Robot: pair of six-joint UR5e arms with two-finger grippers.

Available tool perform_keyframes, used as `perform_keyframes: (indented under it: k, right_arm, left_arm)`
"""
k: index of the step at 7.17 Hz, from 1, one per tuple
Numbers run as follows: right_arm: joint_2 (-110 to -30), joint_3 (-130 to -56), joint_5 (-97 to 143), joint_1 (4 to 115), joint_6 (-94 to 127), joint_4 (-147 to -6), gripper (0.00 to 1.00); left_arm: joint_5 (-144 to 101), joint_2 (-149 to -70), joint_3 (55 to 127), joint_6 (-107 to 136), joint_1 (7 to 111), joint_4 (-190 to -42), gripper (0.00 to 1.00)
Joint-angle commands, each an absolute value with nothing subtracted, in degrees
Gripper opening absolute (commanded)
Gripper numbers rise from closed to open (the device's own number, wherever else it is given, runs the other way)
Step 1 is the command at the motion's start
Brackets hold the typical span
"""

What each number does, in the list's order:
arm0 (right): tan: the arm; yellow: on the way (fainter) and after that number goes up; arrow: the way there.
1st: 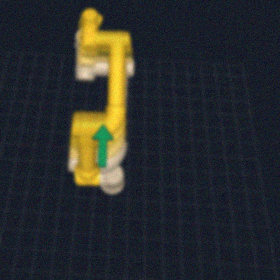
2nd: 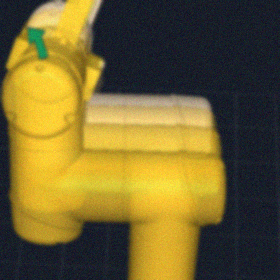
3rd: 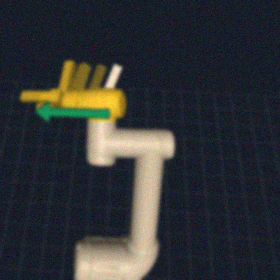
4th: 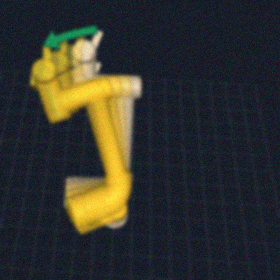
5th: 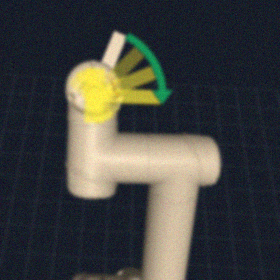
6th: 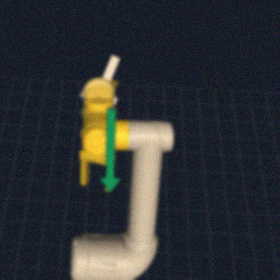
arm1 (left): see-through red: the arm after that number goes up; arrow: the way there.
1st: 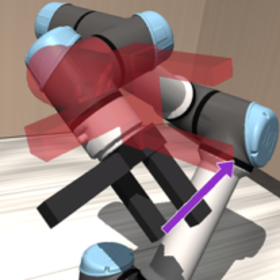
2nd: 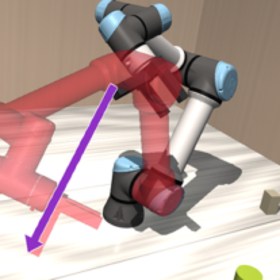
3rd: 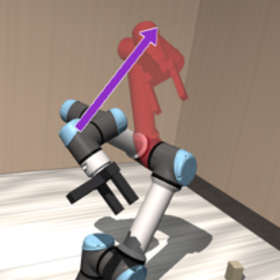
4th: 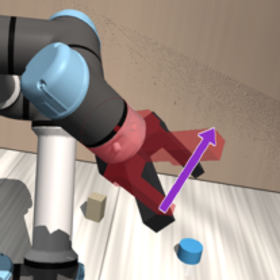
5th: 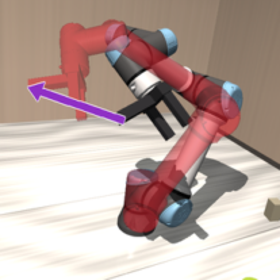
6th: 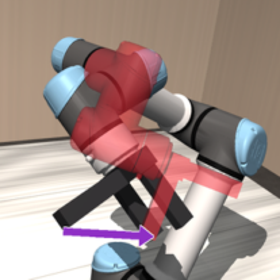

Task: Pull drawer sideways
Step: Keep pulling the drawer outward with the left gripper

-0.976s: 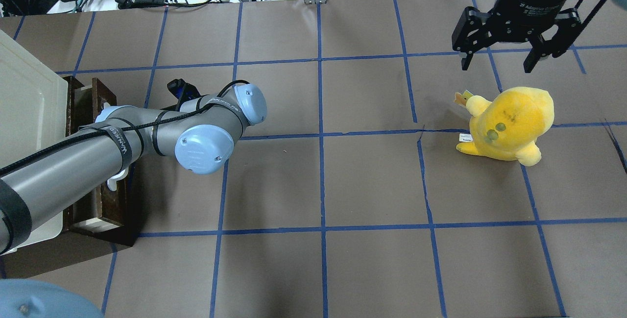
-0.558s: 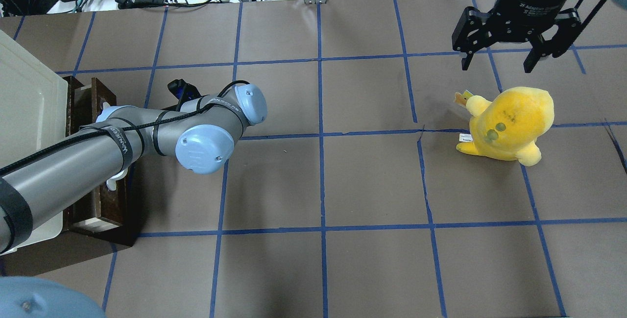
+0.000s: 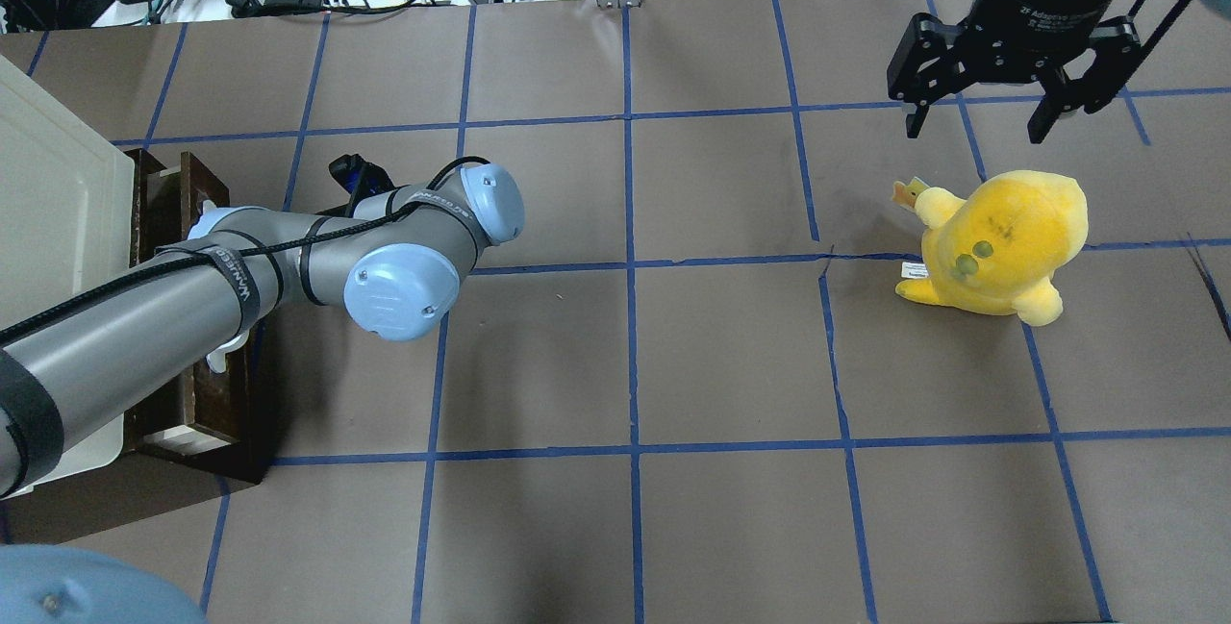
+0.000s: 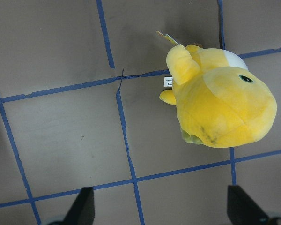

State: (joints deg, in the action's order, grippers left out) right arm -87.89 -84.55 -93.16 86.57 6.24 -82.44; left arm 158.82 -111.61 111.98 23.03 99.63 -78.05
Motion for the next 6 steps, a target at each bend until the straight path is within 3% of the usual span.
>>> perform_keyframes:
  k: [1,6]
  right_arm:
    - [-87.89,-84.55,-93.16,86.57,6.24,-82.44,1.00]
    - [-87.89,-84.55,-93.16,86.57,6.24,-82.44,1.00]
  left_arm:
    - [158.82,-111.88,111.62,22.68,99.84,-78.13,0.20]
    - [158.99,-111.45,111.45,20.83,100.81,-77.78,0.19]
